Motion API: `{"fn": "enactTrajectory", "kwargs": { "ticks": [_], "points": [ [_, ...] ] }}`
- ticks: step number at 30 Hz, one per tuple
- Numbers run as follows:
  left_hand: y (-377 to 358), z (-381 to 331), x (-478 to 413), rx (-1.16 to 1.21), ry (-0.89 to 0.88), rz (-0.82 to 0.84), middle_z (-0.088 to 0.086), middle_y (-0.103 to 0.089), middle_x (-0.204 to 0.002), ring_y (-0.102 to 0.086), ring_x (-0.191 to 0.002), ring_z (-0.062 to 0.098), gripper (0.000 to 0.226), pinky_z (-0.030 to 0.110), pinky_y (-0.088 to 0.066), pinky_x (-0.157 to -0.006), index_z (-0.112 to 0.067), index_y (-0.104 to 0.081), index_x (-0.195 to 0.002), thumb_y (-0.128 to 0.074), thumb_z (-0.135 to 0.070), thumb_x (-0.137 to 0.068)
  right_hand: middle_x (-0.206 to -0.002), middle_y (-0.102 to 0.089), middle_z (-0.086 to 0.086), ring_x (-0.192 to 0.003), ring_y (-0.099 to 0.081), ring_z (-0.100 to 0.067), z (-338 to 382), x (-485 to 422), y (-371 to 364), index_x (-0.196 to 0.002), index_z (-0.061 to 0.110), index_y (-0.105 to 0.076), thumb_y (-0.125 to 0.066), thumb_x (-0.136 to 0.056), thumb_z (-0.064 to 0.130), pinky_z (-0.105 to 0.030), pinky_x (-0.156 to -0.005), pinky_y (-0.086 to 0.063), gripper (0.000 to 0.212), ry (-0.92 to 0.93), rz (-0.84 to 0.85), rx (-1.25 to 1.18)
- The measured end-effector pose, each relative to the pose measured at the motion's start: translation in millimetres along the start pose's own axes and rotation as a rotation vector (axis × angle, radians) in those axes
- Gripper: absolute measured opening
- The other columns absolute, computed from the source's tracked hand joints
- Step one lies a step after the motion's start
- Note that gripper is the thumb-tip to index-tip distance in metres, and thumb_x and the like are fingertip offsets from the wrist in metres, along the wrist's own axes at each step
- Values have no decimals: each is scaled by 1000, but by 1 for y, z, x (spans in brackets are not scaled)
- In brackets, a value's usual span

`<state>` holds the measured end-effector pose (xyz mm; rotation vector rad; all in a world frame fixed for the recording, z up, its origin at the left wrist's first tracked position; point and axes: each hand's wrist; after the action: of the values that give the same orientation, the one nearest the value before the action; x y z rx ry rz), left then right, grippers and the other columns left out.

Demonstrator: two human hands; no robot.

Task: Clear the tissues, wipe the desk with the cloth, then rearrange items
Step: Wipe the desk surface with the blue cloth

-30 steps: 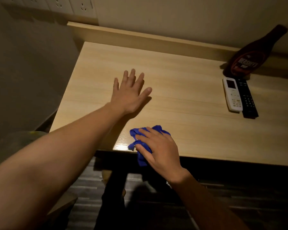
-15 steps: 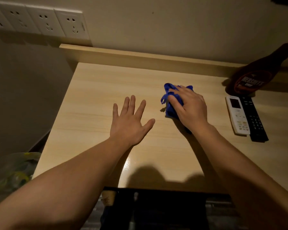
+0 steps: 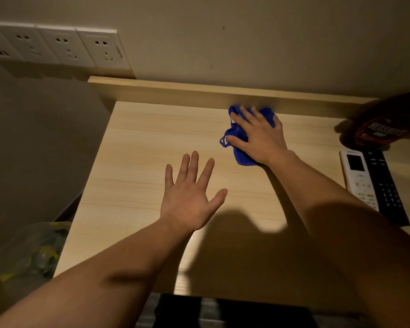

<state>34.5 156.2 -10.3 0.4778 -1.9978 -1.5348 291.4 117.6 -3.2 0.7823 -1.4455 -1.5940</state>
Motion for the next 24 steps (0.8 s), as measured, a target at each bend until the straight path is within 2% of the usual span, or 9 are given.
{"fn": "enactTrajectory", "kwargs": {
  "ticks": [3, 8, 24],
  "points": [
    [0, -1, 0, 3, 3, 0, 2, 24, -174, 28, -159, 19, 83, 58, 15, -127, -40, 10, -166, -11, -81, -97, -172, -11, 11, -159, -5, -22, 2, 4, 1, -160, 45, -12, -21, -92, 83, -67, -120, -10, 79, -28, 19, 25],
    [0, -1, 1, 0, 1, -1, 2, 22, -174, 26, -159, 20, 82, 58, 14, -127, -39, 10, -166, -11, -80, -97, -172, -14, 10, -159, -7, -24, 12, 31, -4, -161, 43, -15, -21, -94, 79, -68, -119, -11, 76, -58, -3, 27],
    [-3, 0, 2, -10, -13, -65, 4, 9, -177, 13, -163, 24, 85, 61, 5, -128, -38, 0, -167, -6, -83, -95, -172, -13, 11, -159, -5, -20, 31, 171, -21, -161, 43, -19, -22, -93, 83, -61, -124, -8, 79, -82, -21, -25]
  ]
}}
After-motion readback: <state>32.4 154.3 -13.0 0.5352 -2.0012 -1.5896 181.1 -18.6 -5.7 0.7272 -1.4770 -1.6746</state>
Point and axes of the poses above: each hand's wrist, its own x-axis away from the middle knuckle, its own y-axis out of the back of the hand, z = x × y
